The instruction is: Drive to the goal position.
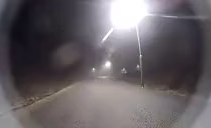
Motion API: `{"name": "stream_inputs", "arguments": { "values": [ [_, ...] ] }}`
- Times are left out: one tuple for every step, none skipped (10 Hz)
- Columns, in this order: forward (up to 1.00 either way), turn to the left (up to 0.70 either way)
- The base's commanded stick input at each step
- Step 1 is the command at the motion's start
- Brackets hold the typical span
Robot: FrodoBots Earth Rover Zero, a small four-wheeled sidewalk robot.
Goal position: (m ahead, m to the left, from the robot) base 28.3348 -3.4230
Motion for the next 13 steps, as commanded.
{"name": "stream_inputs", "arguments": {
  "values": [
    [0.70, 0.00],
    [0.70, 0.00],
    [0.70, 0.00],
    [0.70, 0.00],
    [0.70, 0.00],
    [0.70, 0.00],
    [0.70, 0.00],
    [0.70, 0.00],
    [0.70, 0.00],
    [0.70, 0.00],
    [0.70, 0.00],
    [0.70, 0.00],
    [0.76, 0.00]
  ]
}}
